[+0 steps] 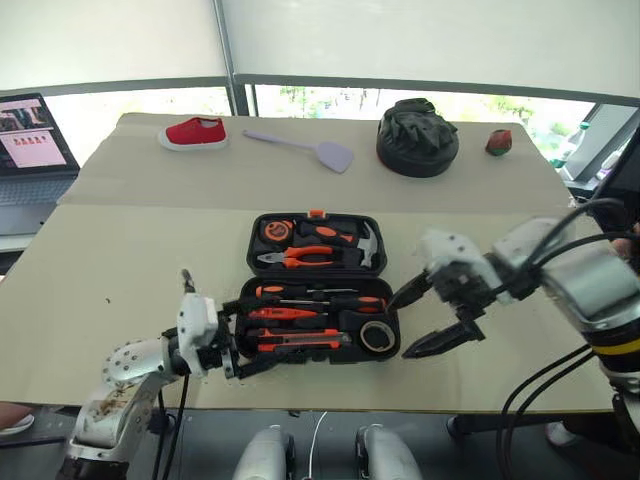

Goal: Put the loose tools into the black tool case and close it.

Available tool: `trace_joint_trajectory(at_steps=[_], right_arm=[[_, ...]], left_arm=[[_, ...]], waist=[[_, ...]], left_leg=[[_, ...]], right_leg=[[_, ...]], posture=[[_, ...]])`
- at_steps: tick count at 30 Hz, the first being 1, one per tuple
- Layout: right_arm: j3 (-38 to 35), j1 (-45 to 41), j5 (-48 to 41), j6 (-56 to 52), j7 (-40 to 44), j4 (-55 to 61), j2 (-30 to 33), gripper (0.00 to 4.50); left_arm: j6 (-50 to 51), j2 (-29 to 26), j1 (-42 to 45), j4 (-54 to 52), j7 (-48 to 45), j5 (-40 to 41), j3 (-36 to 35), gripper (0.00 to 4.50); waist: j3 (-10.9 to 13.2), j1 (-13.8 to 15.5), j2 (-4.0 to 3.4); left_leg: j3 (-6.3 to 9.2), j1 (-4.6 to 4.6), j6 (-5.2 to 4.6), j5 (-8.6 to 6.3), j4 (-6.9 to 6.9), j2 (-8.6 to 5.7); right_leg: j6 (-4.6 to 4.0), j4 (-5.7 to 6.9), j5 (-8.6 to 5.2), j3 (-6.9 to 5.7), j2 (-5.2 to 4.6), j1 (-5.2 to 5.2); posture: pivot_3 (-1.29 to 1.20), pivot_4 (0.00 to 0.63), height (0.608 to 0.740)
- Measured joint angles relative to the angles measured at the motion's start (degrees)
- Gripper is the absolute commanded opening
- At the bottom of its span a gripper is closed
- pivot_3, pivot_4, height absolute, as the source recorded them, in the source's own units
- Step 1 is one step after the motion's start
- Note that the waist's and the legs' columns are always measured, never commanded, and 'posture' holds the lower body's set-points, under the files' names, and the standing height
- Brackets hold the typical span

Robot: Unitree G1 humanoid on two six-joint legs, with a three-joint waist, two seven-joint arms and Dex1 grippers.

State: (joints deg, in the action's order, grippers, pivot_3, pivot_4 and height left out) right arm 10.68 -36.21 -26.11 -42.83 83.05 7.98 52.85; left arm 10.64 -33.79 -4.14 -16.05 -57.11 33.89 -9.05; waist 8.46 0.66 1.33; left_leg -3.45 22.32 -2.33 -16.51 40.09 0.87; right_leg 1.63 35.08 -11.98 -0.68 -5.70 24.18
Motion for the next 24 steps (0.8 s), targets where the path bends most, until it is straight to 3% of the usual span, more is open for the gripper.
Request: trace_joint_trajectory(at_steps=[1, 4, 9, 13, 15, 21, 24], right_arm=[[-1.62, 1.35, 0.5, 0.97, -2.54, -2.23, -0.57, 4.5], [-3.62, 4.99, 6.02, 9.94, -10.81, -9.83, -3.4, 3.78], [-3.53, 4.84, 14.47, 23.67, -21.05, -21.36, -9.42, 2.07], [-1.79, 2.0, 19.27, 32.03, -25.01, -28.7, -14.74, 0.72], [-0.14, 1.27, 20.66, 34.22, -24.96, -29.92, -16.45, 0.02], [1.57, 1.43, 22.61, 33.39, -25.0, -27.83, -19.63, 0.02], [1.79, 3.23, 22.53, 27.72, -24.91, -22.2, -19.1, 0.02]], left_arm=[[1.19, -0.36, 0.01, 0.83, 1.18, 0.4, -1.61, 4.25], [5.23, -0.69, 2.22, 4.46, 7.25, -0.18, -4.81, 3.41], [13.22, -1.73, 9.26, 9.82, 16.32, -4.0, -4.76, 1.54], [17.2, -1.59, 14.75, 13.22, 18.88, -7.31, -0.38, 0.06], [18.32, -1.59, 15.61, 13.77, 18.84, -8.54, 1.77, 0.0], [17.68, -0.7, 19.73, 17.06, 15.74, -12.46, 7.15, 0.0], [18.17, -0.34, 20.99, 17.37, 15.29, -13.54, 7.96, 0.0]], waist=[[0.0, -0.01, 0.0], [0.0, -0.05, 0.0], [0.0, -0.17, -0.01], [0.0, -0.54, 0.0], [0.0, -0.83, -0.01], [0.01, -0.59, -0.01], [0.01, -0.36, -0.01]], left_leg=[[-0.04, 0.0, 0.01, 0.01, -0.02, -0.01], [-0.06, -0.03, 0.05, 0.03, 0.0, -0.03], [-0.09, -0.01, 0.11, 0.08, -0.01, -0.05], [-0.09, 0.0, 0.15, 0.1, -0.06, -0.05], [-0.09, -0.01, 0.17, 0.11, -0.17, -0.03], [-0.06, 0.01, 0.2, 0.13, -0.19, -0.05], [-0.06, 0.03, 0.2, 0.13, -0.13, -0.07]], right_leg=[[0.0, 0.01, 0.0, 0.02, -0.01, 0.03], [0.0, 0.04, 0.0, 0.03, 0.06, 0.01], [0.01, 0.09, 0.02, 0.11, 0.22, 0.04], [0.0, 0.06, 0.03, 0.12, 0.27, 0.05], [0.0, 0.04, 0.03, 0.13, 0.26, 0.07], [0.0, 0.03, 0.03, 0.09, 0.17, 0.06], [0.03, 0.05, 0.05, 0.1, 0.12, 0.05]], posture=[[0.0, 0.15, 0.74], [0.0, 0.15, 0.74], [0.0, 0.15, 0.74], [0.0, 0.15, 0.74], [0.0, 0.15, 0.74], [0.0, 0.15, 0.74], [0.0, 0.15, 0.74]])
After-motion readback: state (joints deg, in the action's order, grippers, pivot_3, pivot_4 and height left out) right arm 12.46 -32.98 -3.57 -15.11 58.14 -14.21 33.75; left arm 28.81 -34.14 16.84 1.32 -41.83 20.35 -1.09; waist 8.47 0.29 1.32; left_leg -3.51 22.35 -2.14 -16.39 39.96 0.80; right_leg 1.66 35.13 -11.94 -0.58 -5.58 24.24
